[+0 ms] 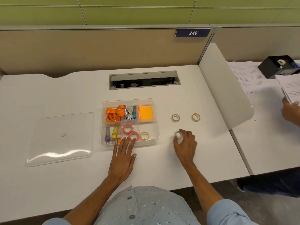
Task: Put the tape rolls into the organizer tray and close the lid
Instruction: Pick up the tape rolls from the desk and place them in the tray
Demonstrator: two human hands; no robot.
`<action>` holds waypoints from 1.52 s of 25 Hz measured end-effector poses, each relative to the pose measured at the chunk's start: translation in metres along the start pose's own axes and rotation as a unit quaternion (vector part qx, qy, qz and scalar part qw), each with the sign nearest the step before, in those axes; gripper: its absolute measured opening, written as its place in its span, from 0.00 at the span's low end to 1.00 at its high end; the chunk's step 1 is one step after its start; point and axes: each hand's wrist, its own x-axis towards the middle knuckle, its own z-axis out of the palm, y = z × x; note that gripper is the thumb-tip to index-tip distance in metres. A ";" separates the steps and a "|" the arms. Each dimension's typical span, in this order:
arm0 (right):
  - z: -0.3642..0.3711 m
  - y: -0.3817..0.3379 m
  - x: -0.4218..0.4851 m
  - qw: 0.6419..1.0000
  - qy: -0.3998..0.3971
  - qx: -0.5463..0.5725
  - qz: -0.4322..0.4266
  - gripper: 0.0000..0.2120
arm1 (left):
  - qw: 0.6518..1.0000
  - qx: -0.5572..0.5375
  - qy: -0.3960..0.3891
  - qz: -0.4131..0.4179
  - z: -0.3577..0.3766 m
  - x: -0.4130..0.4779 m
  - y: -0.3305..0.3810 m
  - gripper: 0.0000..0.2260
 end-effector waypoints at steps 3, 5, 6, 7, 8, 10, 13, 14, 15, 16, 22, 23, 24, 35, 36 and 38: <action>0.003 -0.036 0.005 0.994 -0.037 0.029 -0.097 0.17 | 1.000 -0.003 0.002 0.000 0.000 0.000 0.000 0.29; 0.008 -0.055 0.006 0.985 -0.066 0.031 -0.156 0.17 | 1.000 -0.008 0.001 -0.001 0.000 0.000 0.000 0.29; 0.011 -0.063 0.005 0.981 -0.078 0.026 -0.177 0.17 | 1.000 -0.009 0.001 -0.001 0.000 0.001 0.000 0.29; 0.016 -0.069 0.005 0.977 -0.089 0.020 -0.194 0.18 | 1.000 -0.010 0.000 -0.002 0.000 0.000 0.000 0.29; 0.021 -0.073 0.005 0.973 -0.100 0.012 -0.207 0.18 | 1.000 -0.011 0.000 -0.002 0.000 0.001 0.000 0.29; 0.030 -0.078 0.003 0.967 -0.114 -0.008 -0.229 0.17 | 1.000 -0.010 0.001 0.000 0.002 0.000 -0.001 0.29; 0.040 -0.075 0.001 0.961 -0.121 -0.025 -0.249 0.15 | 1.000 -0.013 0.006 0.001 0.002 0.000 -0.002 0.30; 0.040 -0.073 0.000 0.961 -0.118 -0.023 -0.248 0.15 | 1.000 -0.012 0.007 0.002 0.002 0.001 -0.002 0.30; 0.039 -0.071 -0.001 0.963 -0.110 -0.019 -0.244 0.15 | 1.000 -0.010 0.008 0.002 0.002 0.001 -0.002 0.30; 0.037 -0.069 -0.001 0.966 -0.098 -0.013 -0.239 0.15 | 1.000 -0.009 0.009 0.003 0.002 0.001 -0.002 0.30; 0.017 -0.053 0.017 0.987 -0.020 0.027 -0.158 0.16 | 1.000 -0.006 0.013 0.003 0.001 0.000 -0.002 0.30; 0.015 -0.049 0.022 0.990 -0.010 0.031 -0.135 0.17 | 1.000 -0.007 0.012 0.003 0.001 0.000 -0.002 0.30; 0.014 -0.044 0.026 0.993 -0.004 0.033 -0.114 0.18 | 1.000 -0.008 0.011 0.003 0.001 0.000 -0.001 0.30; 0.029 -0.005 0.070 0.990 -0.081 -0.104 -0.054 0.26 | 1.000 0.013 0.007 0.002 0.002 -0.001 -0.001 0.29; 0.030 -0.004 0.071 0.989 -0.085 -0.107 -0.051 0.26 | 1.000 0.014 0.009 0.001 0.002 -0.001 -0.001 0.29; 0.033 -0.003 0.071 0.989 -0.082 -0.108 -0.050 0.26 | 1.000 0.014 0.012 0.000 0.001 0.000 -0.001 0.29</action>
